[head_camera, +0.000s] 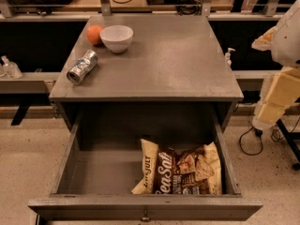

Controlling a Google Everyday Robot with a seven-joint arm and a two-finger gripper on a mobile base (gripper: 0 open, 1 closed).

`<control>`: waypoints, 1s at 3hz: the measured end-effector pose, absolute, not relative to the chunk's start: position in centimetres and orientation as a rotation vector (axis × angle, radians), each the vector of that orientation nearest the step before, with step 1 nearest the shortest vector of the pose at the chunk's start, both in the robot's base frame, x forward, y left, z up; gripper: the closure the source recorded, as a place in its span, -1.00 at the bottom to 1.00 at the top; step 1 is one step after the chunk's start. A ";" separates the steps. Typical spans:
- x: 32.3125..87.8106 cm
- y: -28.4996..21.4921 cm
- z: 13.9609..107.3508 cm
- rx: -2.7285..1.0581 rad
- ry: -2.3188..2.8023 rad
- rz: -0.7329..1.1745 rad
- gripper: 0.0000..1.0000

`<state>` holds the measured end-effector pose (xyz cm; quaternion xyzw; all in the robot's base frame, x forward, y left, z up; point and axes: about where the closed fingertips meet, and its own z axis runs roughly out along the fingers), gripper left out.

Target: Pick brown chip bag from top drawer and place on counter

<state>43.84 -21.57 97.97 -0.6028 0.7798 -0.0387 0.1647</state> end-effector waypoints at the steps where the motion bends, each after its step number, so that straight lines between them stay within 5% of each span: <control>1: 43.8 -21.6 98.0 -1.718 2.222 -0.110 -1.00; 3: 46.7 -18.0 83.9 -1.825 2.212 0.145 -1.00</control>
Offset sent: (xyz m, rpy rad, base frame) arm 0.0426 0.0499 -0.1522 0.1350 0.1716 0.1618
